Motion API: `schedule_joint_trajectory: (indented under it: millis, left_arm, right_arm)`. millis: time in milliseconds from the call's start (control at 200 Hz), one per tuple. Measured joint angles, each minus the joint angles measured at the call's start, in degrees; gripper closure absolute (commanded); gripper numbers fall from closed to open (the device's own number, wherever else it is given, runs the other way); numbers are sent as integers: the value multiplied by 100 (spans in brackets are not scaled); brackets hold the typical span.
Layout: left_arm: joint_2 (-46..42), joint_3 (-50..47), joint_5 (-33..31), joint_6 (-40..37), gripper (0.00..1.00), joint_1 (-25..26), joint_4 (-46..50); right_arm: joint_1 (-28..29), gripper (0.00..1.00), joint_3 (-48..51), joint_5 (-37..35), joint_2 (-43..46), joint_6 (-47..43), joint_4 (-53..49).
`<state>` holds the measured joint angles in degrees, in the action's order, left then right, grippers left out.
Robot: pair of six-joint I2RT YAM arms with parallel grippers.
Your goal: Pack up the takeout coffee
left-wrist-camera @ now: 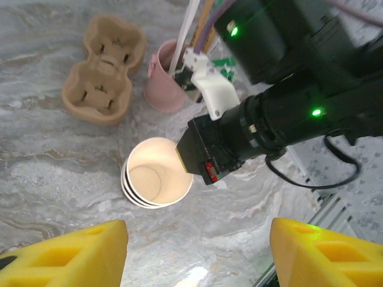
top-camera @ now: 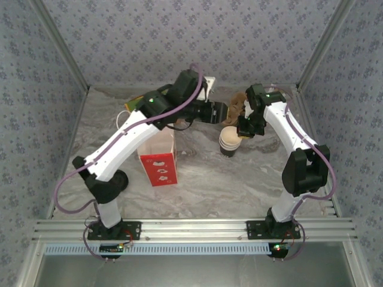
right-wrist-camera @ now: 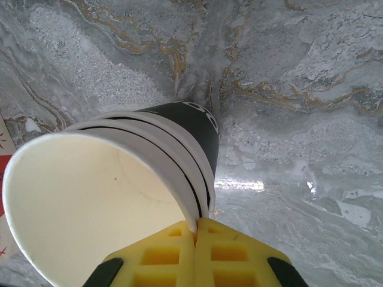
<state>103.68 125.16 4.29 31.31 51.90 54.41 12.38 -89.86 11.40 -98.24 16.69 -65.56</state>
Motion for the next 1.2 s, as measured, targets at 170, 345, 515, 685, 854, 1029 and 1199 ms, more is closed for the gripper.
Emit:
schedule_joint_trajectory:
  millis: [170,345,515,685,854,1029,1199]
  left_arm:
    - [286,-46,107,232,51,-9,103]
    - [291,-649,426,522,53,-98,-153]
    - [315,-1589,931,914,56,-466,-708]
    - [490,-2000,1266,1237,63,-710,-1069]
    - [625,-2337,1657,1582,64,-883,-1543]
    - [767,-2625,2028,1897,65,-1010,-1969]
    - [896,-2710,2299,2092,66,-1032,-2210]
  right_arm:
    - [-2,100,7,0,39,-2,2]
    - [-4,100,7,0,81,0,24]
    - [-4,100,7,0,85,-2,44]
    - [-4,100,7,0,85,-2,46]
    - [-4,100,7,0,85,-2,52]
    - [-4,100,11,0,85,-2,63]
    - [-4,100,11,2,85,-2,63]
